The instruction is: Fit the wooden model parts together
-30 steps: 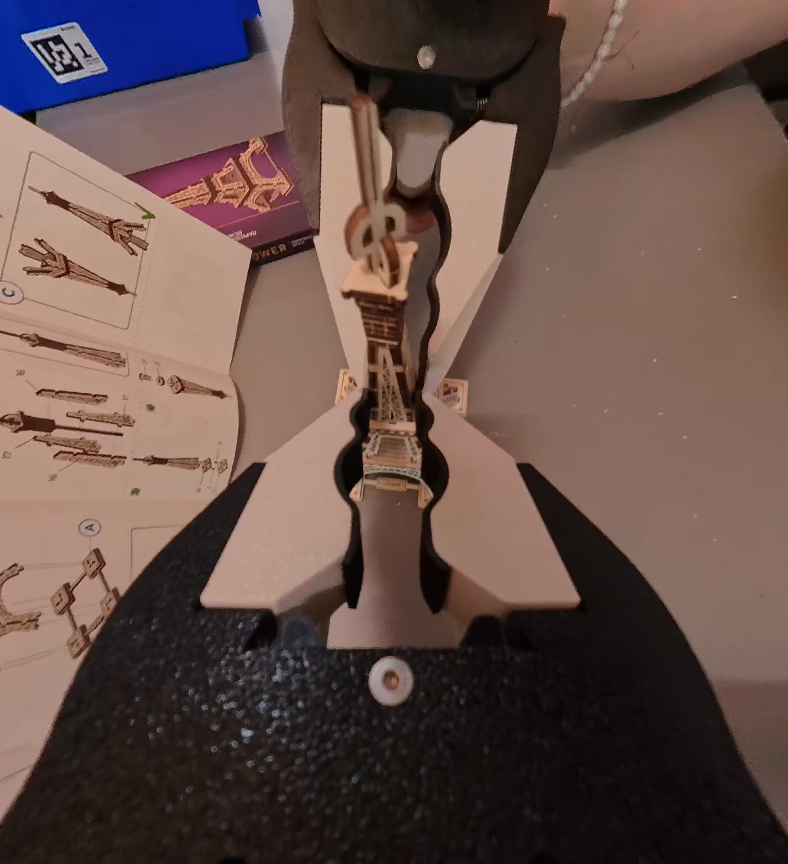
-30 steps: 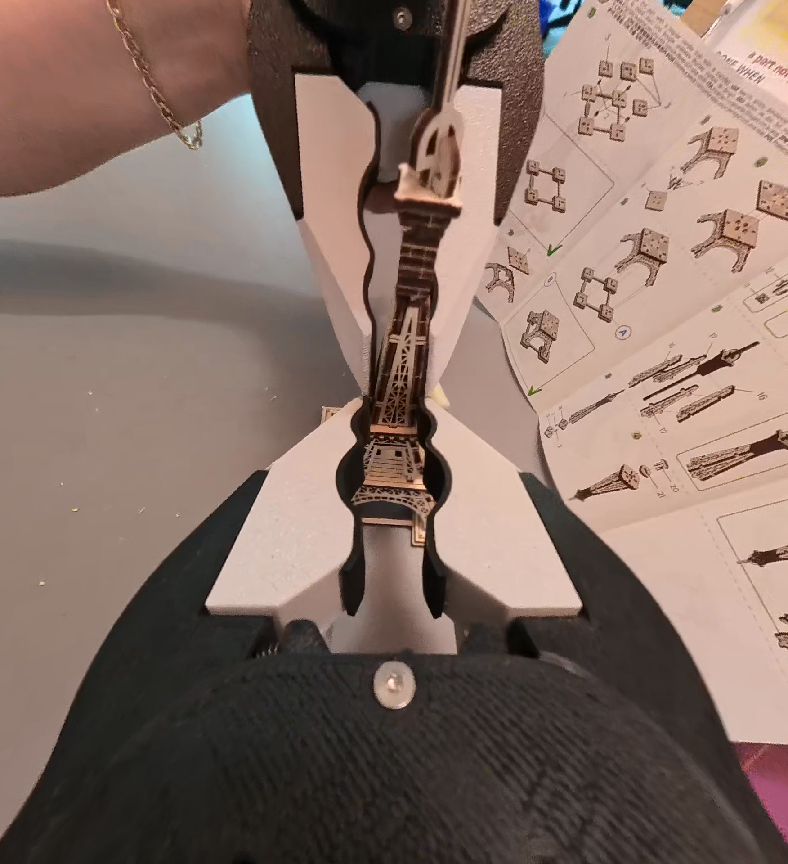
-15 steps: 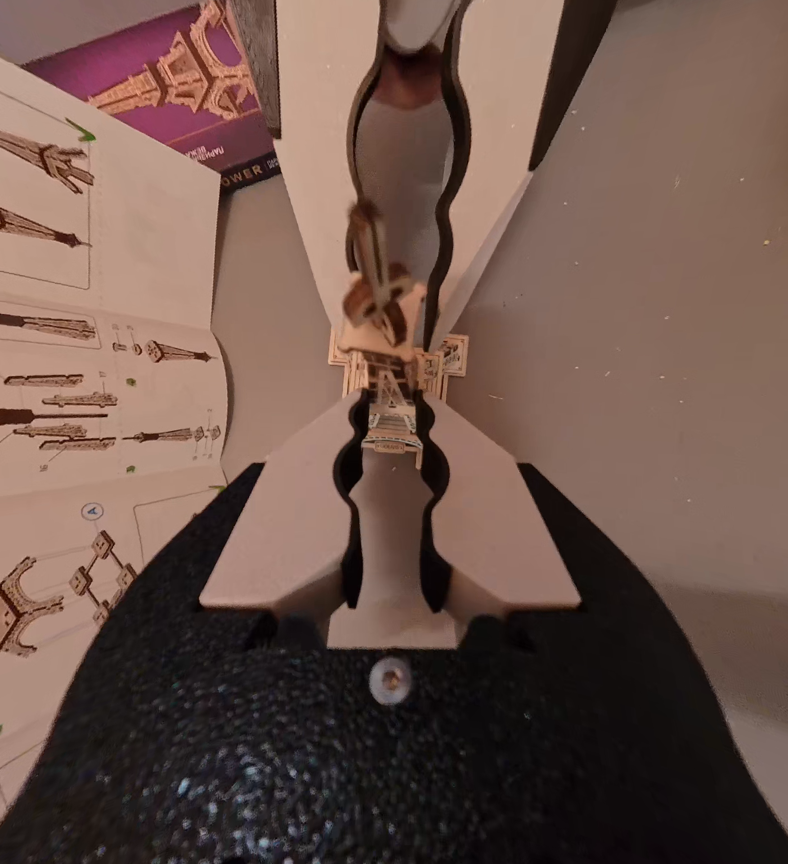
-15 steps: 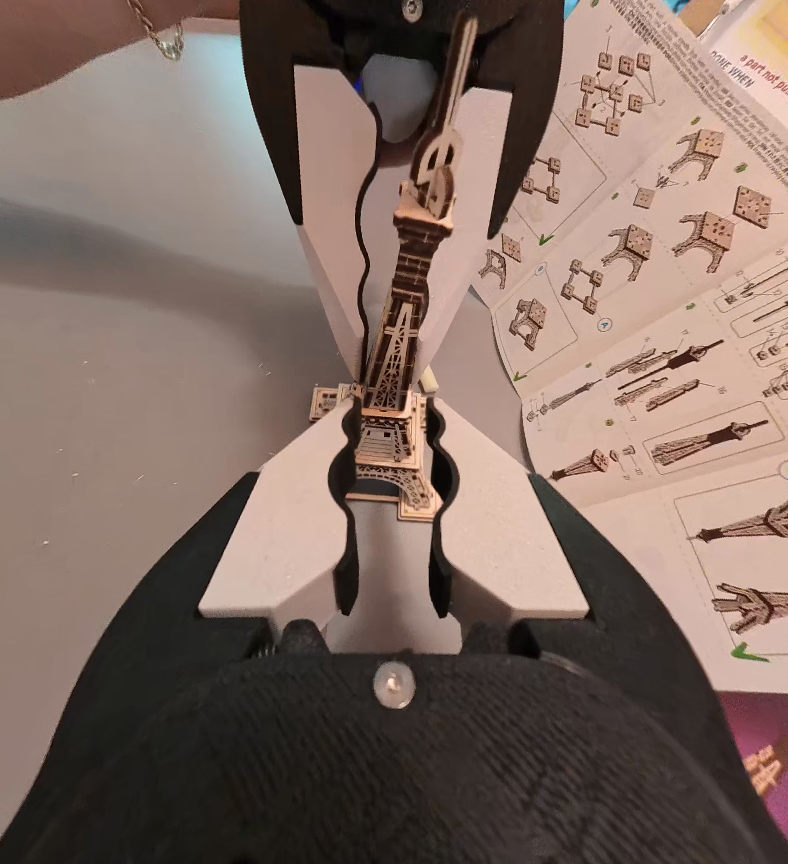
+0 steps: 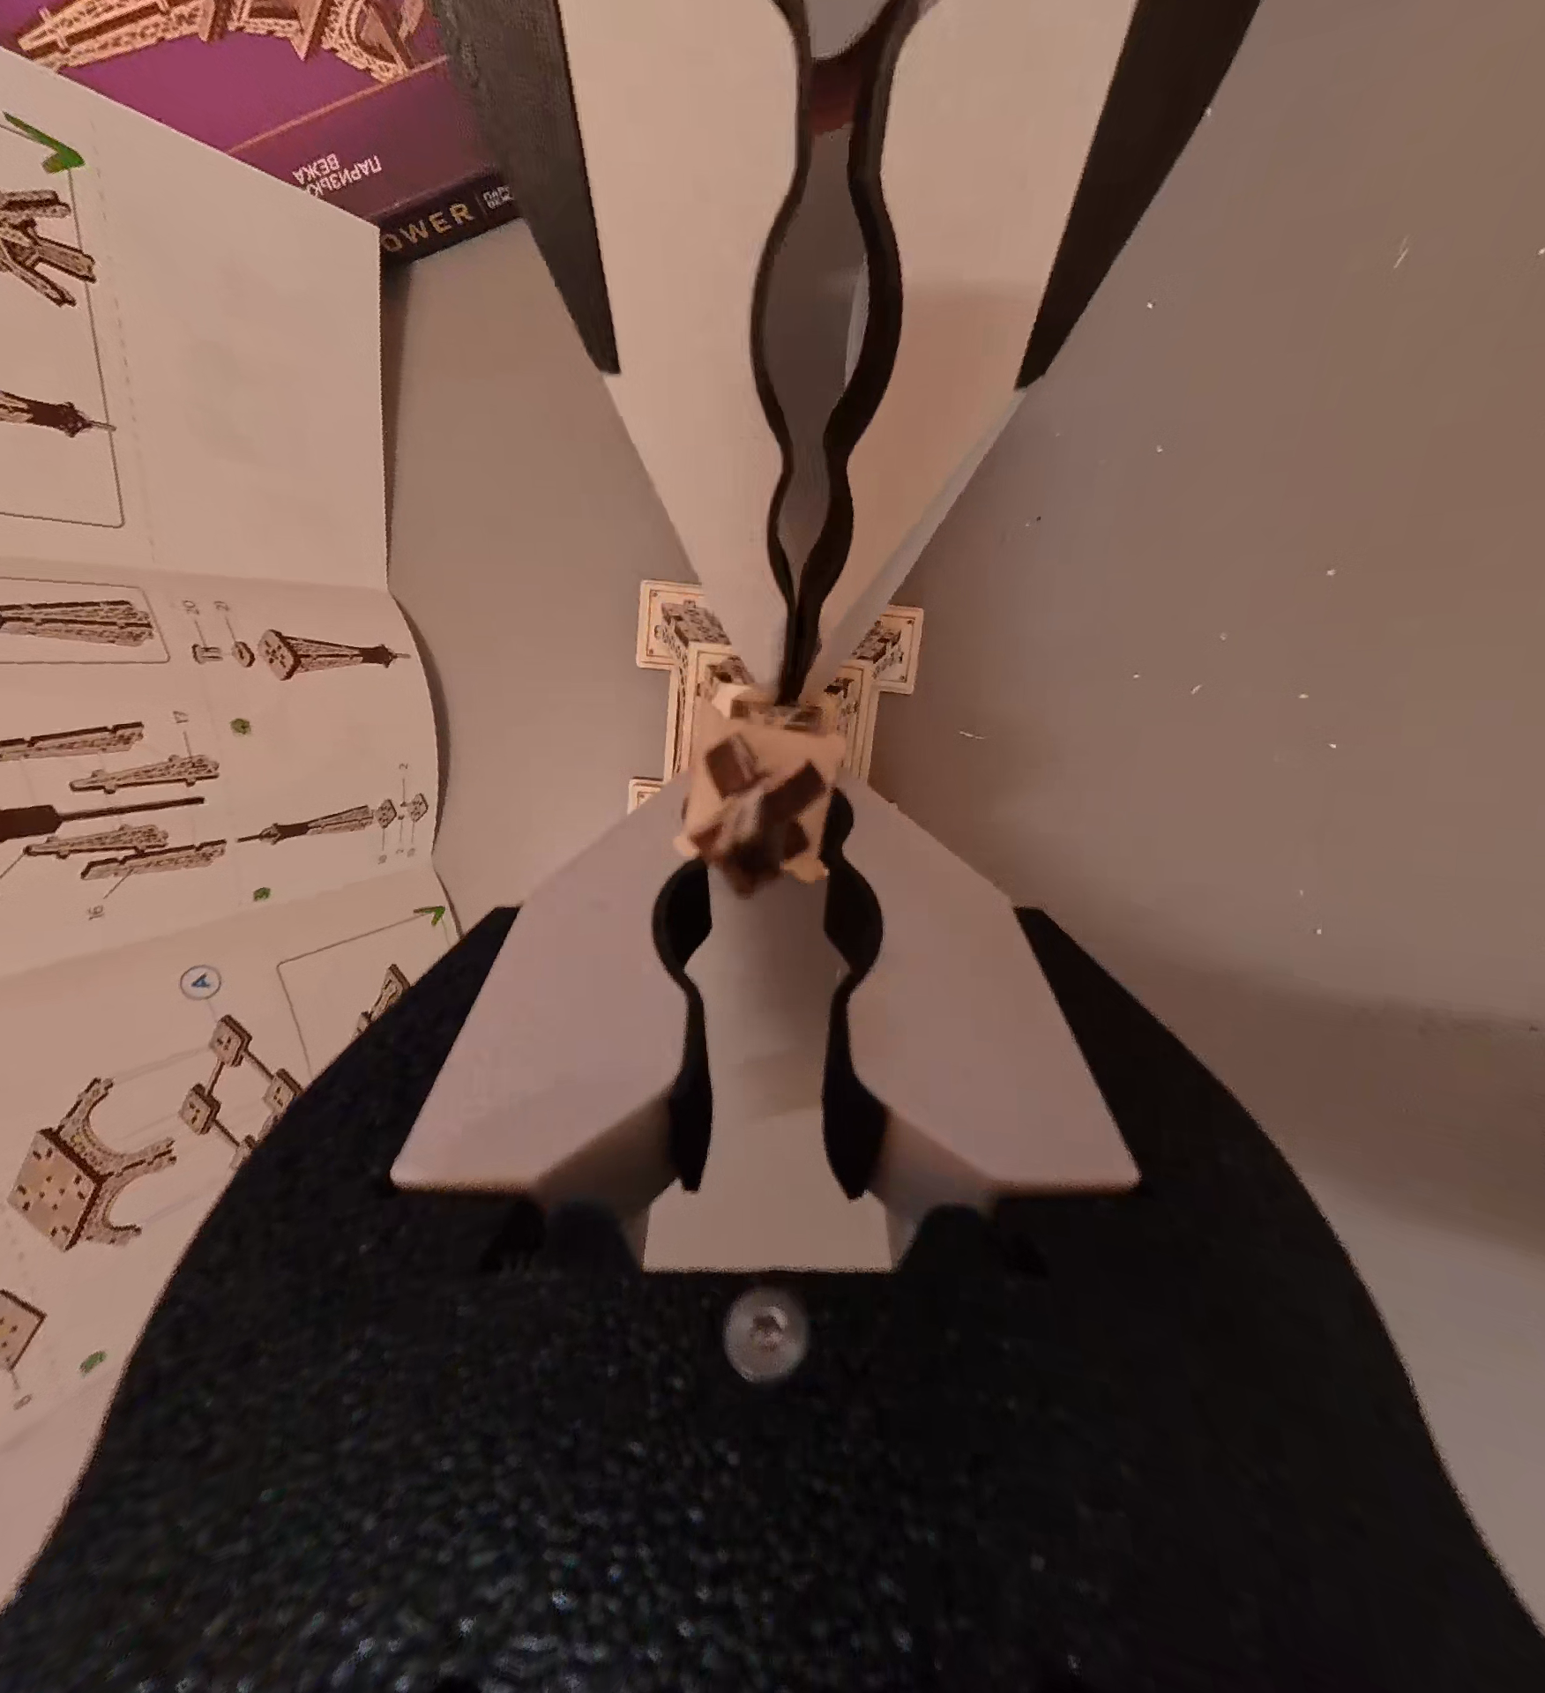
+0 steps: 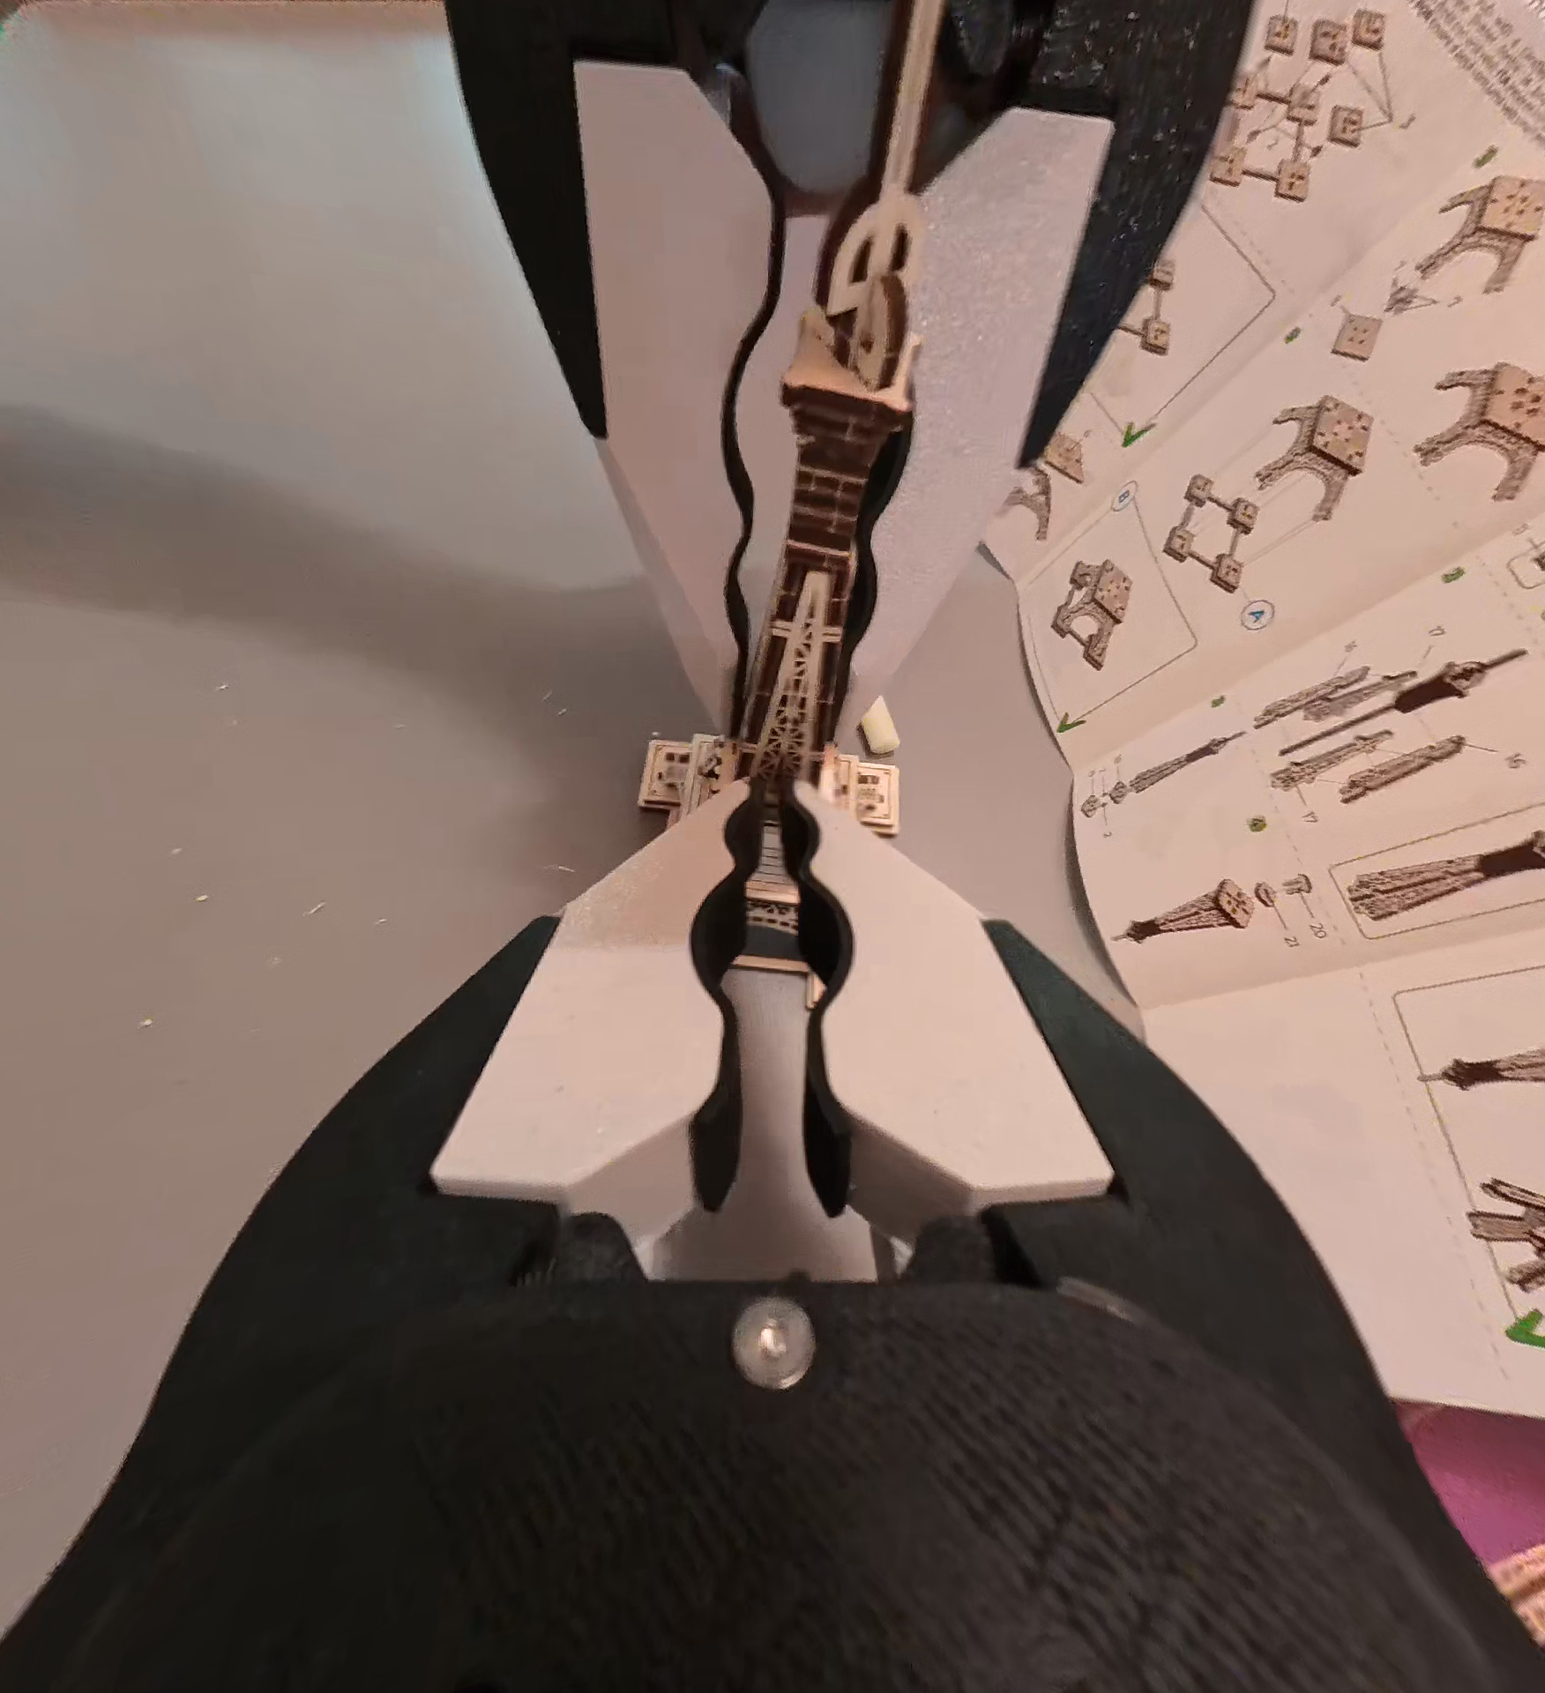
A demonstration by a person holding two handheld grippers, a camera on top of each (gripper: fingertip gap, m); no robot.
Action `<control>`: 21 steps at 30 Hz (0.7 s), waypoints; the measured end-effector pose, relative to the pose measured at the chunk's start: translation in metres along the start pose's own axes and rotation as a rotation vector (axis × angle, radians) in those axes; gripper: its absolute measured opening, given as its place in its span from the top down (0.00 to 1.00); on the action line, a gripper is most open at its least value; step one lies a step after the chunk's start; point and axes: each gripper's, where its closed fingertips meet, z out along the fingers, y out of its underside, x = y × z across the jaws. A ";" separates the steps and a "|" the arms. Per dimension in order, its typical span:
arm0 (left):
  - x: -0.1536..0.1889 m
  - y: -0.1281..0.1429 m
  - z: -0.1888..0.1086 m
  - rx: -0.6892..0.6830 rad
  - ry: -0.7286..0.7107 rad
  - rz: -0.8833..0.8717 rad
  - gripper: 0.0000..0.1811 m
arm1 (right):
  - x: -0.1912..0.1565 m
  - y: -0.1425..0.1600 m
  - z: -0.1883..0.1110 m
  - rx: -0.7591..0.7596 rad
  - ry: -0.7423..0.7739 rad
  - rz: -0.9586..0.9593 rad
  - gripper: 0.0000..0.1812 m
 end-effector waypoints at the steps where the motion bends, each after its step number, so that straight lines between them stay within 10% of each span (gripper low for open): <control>1: 0.000 0.000 0.000 -0.007 0.000 0.000 0.91 | -0.002 0.000 0.000 -0.004 -0.003 -0.005 1.00; 15: 0.000 0.001 0.000 -0.085 -0.015 -0.059 0.91 | -0.001 0.001 0.000 -0.010 0.023 0.000 1.00; 21: 0.013 0.002 0.000 -0.091 -0.059 -0.177 0.90 | -0.011 0.026 -0.006 -0.096 -0.082 -0.039 0.74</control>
